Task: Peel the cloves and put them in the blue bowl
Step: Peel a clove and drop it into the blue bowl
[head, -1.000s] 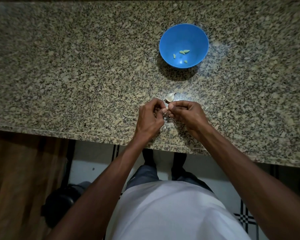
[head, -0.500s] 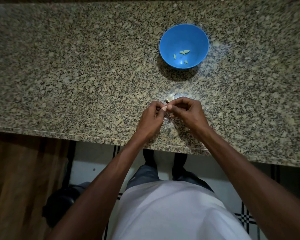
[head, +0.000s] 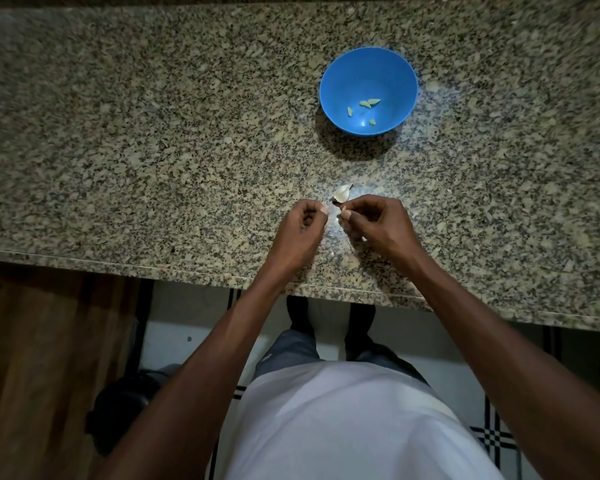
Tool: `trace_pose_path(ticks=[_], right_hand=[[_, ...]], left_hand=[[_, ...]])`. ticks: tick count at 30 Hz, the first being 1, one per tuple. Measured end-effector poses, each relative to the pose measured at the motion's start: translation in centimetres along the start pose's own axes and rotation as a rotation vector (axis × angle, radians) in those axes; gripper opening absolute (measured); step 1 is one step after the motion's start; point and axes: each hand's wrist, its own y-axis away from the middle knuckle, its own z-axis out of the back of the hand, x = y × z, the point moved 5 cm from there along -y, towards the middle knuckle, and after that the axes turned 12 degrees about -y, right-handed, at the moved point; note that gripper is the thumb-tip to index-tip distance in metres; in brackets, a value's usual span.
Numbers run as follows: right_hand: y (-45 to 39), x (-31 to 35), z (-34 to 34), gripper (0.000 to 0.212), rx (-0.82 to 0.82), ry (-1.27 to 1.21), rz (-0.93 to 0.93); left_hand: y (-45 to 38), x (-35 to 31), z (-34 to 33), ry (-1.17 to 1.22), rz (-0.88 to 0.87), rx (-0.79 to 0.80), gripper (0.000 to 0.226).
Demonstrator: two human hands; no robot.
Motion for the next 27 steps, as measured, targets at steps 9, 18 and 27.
trace_pose_path(ticks=[9,18,27], right_hand=[[0.2,-0.4,0.5,0.020,0.088,-0.323,-0.224],[0.3,0.3,0.4,0.022,0.149,-0.314,-0.279],[0.3,0.3,0.1,0.016,0.125,-0.420,-0.284]], left_hand=[[0.0,1.0,1.2,-0.170,-0.094,-0.168,0.024],[-0.2,-1.5,0.7,-0.148,-0.277,-0.075,0.025],[-0.6,-0.5,1.0,0.011,-0.126,-0.121,0.010]])
